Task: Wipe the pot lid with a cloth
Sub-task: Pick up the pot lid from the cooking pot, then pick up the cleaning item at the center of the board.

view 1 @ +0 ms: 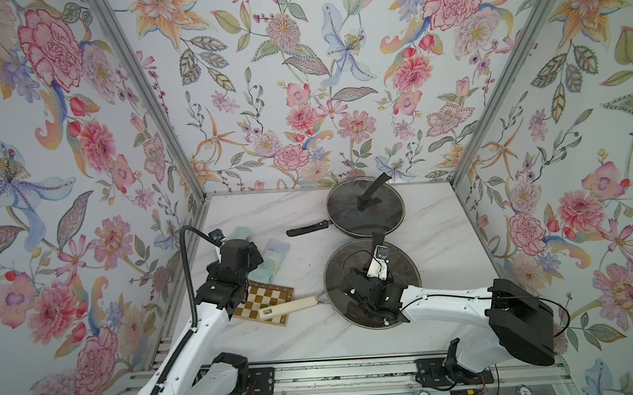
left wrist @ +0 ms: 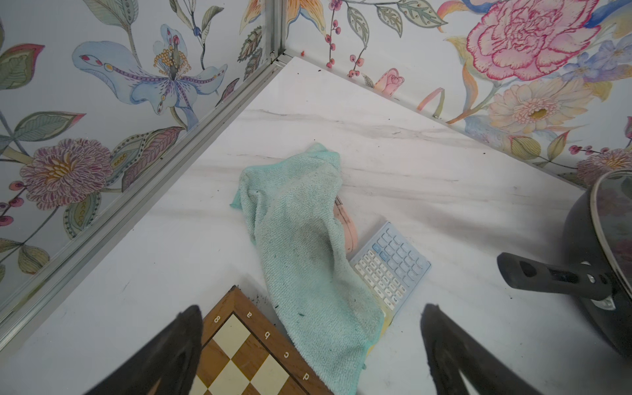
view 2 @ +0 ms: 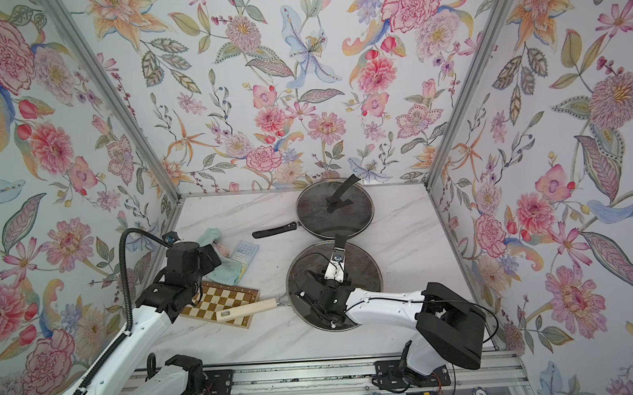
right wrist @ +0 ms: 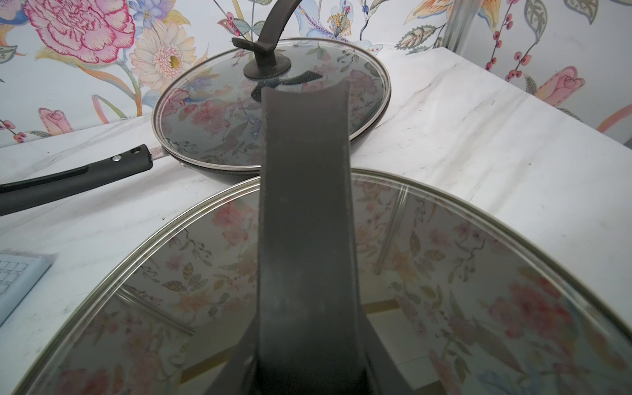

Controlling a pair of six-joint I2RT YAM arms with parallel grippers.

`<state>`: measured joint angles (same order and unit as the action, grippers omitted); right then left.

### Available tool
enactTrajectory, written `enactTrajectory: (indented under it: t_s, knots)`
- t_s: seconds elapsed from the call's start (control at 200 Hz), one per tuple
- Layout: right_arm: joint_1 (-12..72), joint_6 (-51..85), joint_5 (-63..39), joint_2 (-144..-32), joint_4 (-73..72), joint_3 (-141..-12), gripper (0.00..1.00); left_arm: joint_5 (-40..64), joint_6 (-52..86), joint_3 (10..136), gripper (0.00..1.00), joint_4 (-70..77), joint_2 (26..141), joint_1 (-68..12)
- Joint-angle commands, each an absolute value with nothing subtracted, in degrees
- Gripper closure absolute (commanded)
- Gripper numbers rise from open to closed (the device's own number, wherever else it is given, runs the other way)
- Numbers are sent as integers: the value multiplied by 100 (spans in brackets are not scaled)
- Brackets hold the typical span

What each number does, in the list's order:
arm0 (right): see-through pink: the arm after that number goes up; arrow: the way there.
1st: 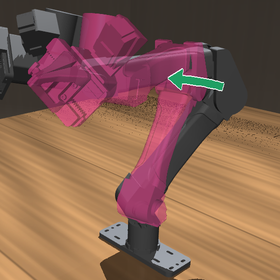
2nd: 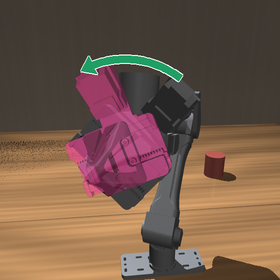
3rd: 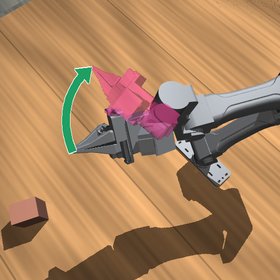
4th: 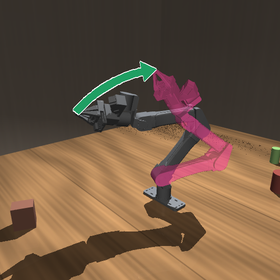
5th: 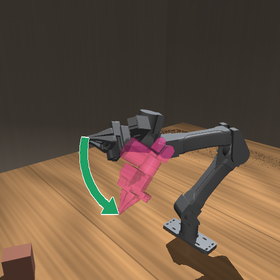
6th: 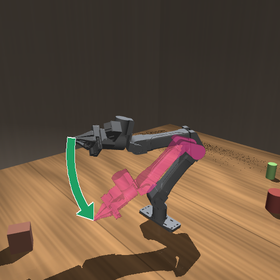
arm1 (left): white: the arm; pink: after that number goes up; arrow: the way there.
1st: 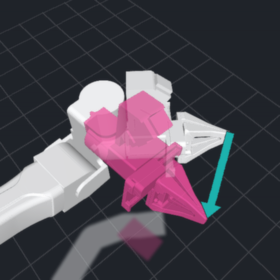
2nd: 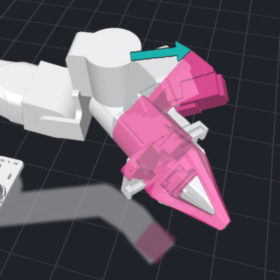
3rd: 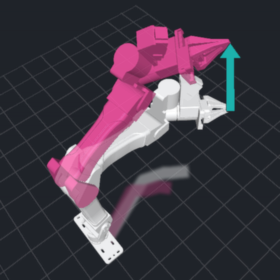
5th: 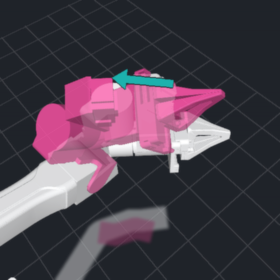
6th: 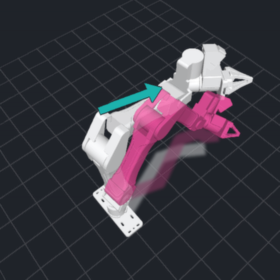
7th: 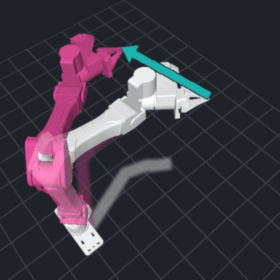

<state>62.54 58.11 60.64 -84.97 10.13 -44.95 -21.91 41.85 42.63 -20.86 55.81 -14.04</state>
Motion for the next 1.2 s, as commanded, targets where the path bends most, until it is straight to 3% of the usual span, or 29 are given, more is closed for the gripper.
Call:
enactTrajectory:
  t_s: [0.0,0.23,0.61,0.761,1.196]
  knots:
    - [6332,5864,5803,-8095,1636,-4896,89,-2378,4179,4270,1,-2143,5992,-1163]
    - [6253,4731,6487,-6886,1407,-5653,91,-1980,3958,4148,1,-1510,6907,-718]
    - [5497,3388,5315,-5845,624,-5671,91,-1144,3433,3871,11,-487,8004,-517]
    - [5053,3157,4555,-5861,646,-5847,91,-1096,3306,3802,22,-138,8385,-402]
    - [4456,3124,3696,-5865,716,-5928,90,-554,3237,3801,63,534,8837,-208]
